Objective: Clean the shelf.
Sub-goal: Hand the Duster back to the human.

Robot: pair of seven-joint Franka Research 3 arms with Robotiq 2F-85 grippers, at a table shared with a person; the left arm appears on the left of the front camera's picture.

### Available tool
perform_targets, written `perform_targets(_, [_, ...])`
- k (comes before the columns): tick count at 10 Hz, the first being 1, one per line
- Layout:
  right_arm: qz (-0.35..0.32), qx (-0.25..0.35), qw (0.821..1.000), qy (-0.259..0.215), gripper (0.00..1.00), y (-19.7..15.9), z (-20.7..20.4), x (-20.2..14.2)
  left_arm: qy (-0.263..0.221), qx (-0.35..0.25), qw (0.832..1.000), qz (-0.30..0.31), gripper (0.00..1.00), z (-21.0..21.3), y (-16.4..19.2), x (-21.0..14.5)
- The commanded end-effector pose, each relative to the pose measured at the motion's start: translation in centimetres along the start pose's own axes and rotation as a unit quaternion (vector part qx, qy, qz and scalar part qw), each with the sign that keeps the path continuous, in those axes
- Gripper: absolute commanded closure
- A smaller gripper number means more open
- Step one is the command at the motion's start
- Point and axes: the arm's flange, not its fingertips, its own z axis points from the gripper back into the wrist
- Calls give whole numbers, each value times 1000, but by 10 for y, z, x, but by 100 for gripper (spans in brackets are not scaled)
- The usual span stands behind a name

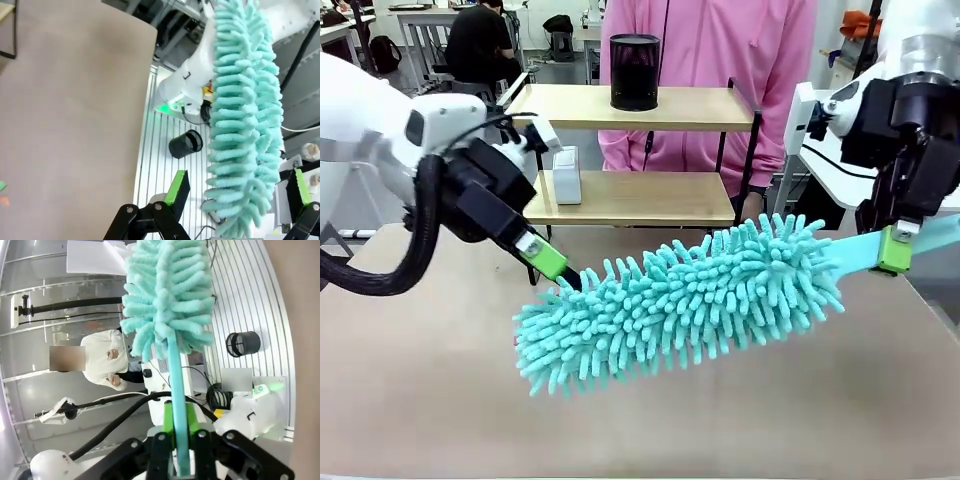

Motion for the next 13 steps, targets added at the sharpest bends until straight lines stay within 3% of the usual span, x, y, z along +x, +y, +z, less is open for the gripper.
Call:
perform_targets(1, [6, 5, 1000, -4, 88, -5, 4, 3, 29, -15, 999, 4, 0, -17, 1, 5])
perform_targets(3, [2, 0, 1000, -13, 88, -9, 5, 2, 50, -48, 998, 5, 0, -31, -4, 2])
perform_targets(7, [2, 9, 1000, -21, 88, -12, 3, -1, 67, -43, 997, 12, 0, -41, -2, -1])
perform_targets(8, [2, 8, 1000, -21, 88, -11, 3, -1, 64, -35, 997, 2, 18, -40, -3, -1])
perform_targets(9, [4, 8, 1000, -22, 88, -11, 3, -2, 63, -38, 997, 1, 59, -39, -3, 0])
perform_targets(11, [5, 10, 1000, -24, 88, -11, 2, -2, 74, -39, 996, 1, 100, -40, -3, -2])
perform_targets(13, [6, 10, 1000, -21, 88, -10, 2, -2, 76, -42, 996, -1, 100, -42, -3, -3])
